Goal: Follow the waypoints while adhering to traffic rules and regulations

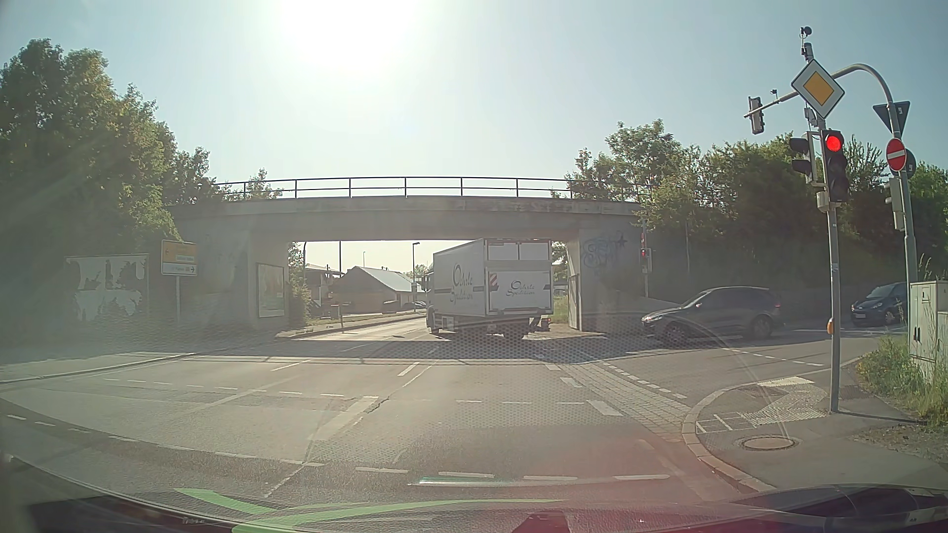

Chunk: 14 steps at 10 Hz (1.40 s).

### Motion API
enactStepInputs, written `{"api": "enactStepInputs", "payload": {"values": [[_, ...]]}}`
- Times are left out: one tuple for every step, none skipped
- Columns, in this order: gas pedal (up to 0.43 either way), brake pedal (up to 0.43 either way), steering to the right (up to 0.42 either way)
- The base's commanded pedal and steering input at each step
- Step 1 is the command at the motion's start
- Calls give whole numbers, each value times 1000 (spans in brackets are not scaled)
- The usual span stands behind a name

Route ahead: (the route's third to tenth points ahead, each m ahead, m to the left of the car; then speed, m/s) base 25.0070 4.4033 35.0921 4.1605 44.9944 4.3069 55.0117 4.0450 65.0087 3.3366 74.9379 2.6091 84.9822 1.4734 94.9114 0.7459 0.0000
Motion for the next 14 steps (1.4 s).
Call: {"api": "enactStepInputs", "payload": {"values": [[0,305,8],[0,305,8],[0,305,8],[0,305,8],[0,305,8],[0,305,8],[0,305,8],[0,305,8],[0,305,8],[0,305,8],[0,299,8],[0,299,8],[0,299,8],[0,305,8]]}}
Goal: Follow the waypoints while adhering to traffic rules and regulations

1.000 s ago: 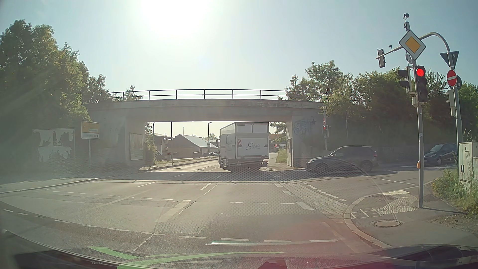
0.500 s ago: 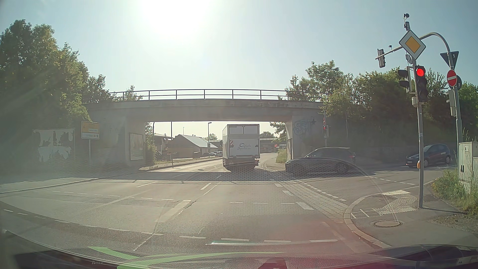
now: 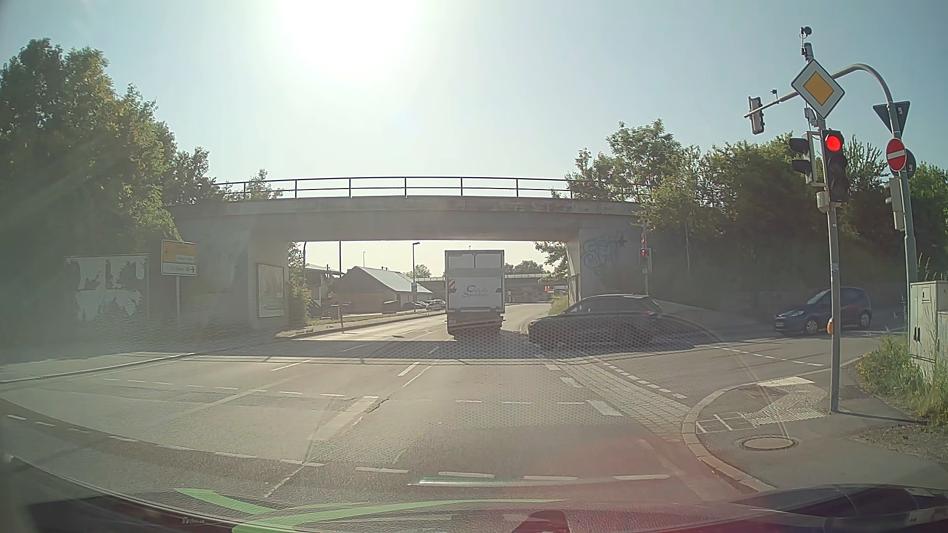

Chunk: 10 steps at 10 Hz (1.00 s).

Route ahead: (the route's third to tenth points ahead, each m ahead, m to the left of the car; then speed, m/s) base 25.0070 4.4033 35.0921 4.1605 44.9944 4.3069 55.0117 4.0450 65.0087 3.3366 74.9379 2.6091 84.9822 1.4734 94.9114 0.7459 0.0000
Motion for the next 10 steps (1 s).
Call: {"api": "enactStepInputs", "payload": {"values": [[0,305,8],[0,305,8],[0,305,8],[0,305,8],[0,305,8],[0,305,9],[0,305,8],[0,299,8],[0,305,8],[0,305,8]]}}
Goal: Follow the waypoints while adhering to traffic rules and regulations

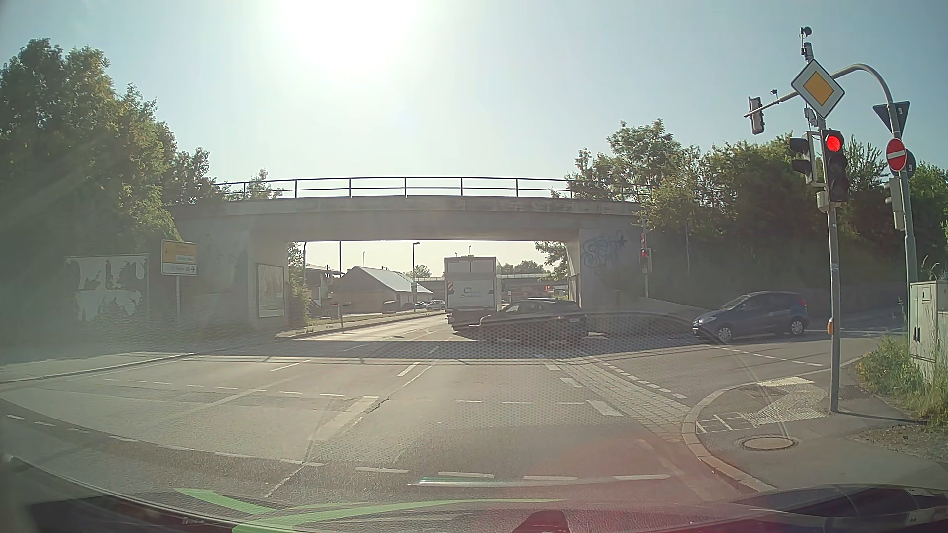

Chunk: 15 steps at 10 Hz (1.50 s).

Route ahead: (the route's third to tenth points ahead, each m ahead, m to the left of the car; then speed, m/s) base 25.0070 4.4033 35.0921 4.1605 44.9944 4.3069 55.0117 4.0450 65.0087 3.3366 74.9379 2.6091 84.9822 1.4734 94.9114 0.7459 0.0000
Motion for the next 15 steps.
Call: {"api": "enactStepInputs", "payload": {"values": [[0,305,8],[0,305,8],[0,305,8],[0,305,8],[0,305,8],[0,305,8],[0,299,9],[0,305,8],[0,305,8],[0,305,8],[0,299,8],[0,305,8],[0,305,8],[0,305,8],[0,305,9]]}}
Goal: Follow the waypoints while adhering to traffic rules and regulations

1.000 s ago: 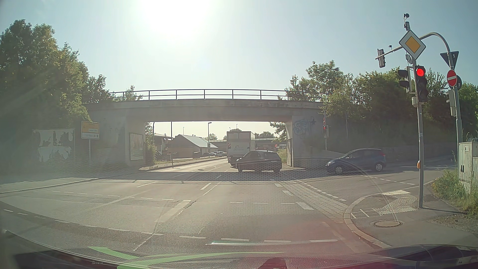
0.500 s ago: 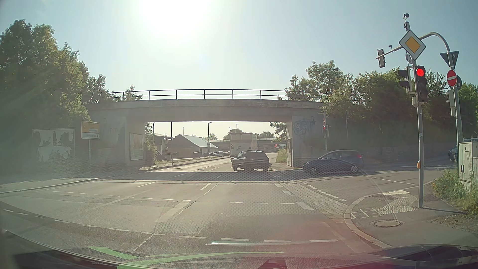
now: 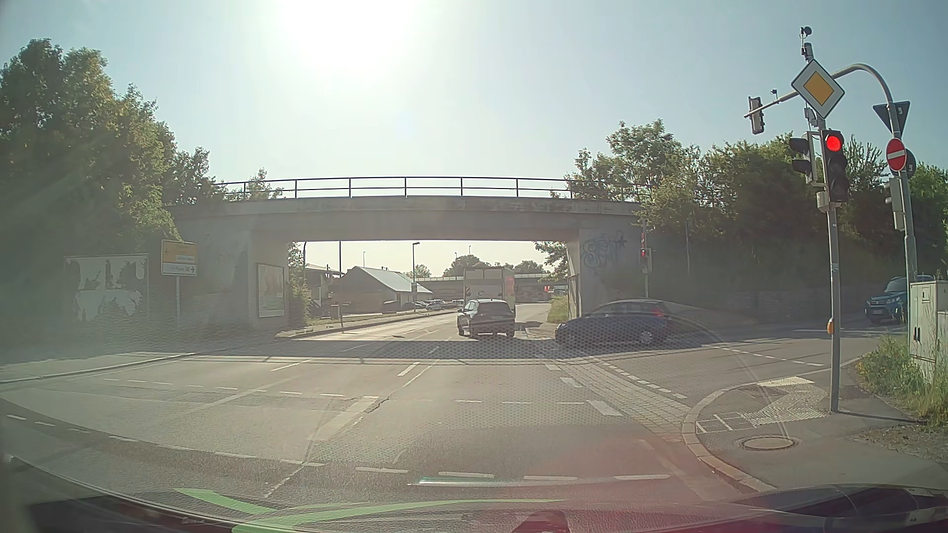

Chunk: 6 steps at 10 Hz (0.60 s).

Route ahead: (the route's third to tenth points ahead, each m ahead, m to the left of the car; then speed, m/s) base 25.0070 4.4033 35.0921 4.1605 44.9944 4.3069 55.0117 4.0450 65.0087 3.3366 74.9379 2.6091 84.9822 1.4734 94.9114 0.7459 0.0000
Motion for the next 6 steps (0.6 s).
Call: {"api": "enactStepInputs", "payload": {"values": [[0,305,8],[0,299,8],[0,305,8],[0,305,9],[0,305,9],[0,305,9]]}}
